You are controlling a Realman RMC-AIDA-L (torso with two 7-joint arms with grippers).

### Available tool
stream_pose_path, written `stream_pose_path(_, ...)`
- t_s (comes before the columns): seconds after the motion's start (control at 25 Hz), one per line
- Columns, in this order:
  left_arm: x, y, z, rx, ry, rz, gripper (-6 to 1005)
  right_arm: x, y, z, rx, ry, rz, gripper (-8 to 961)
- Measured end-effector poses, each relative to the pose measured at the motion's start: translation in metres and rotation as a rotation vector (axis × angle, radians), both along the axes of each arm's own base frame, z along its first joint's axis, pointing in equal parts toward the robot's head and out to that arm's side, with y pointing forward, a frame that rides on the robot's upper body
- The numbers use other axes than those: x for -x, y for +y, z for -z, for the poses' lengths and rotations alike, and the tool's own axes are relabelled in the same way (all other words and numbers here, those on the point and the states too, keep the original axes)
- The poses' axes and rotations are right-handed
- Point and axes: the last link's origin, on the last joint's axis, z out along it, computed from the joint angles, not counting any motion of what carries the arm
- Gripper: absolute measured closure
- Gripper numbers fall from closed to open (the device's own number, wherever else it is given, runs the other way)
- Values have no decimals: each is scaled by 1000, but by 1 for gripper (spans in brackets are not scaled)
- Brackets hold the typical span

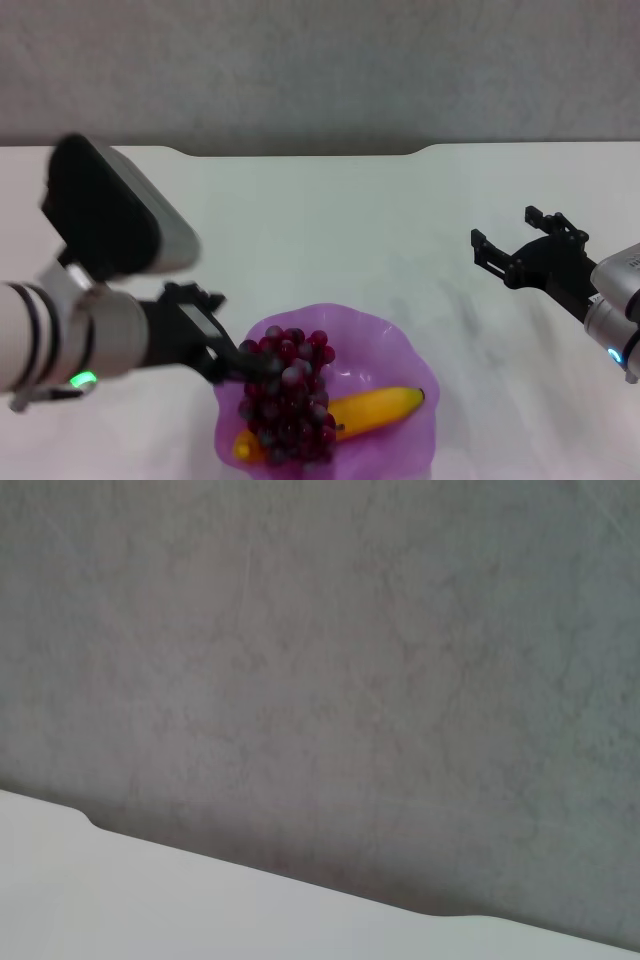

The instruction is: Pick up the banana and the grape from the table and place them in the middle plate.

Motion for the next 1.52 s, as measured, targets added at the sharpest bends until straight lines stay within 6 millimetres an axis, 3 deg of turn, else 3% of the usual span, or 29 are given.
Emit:
stream_pose_path(0.32,13,33,-49,-200,-139,9,104,0,0,0,0,-1,1,92)
stream_pose_path(0.4,17,38,-54,-234,-158,24,104,0,0,0,0,-1,1,92)
stream_pose_path(0.56,44,57,-65,-432,-216,83,106,0,0,0,1,-1,0,92)
stream_pose_path(0.8,66,69,-69,-608,-199,137,105,0,0,0,2,-2,-1,92)
stream_pose_path(1.2,101,76,-63,-929,135,155,107,0,2,2,10,-15,8,92)
stream_pose_path(1.36,117,82,-57,-1031,74,78,107,1,3,2,10,-18,4,92)
stream_pose_path(1.52,128,81,-54,-1089,-135,30,108,1,3,2,10,-18,3,92)
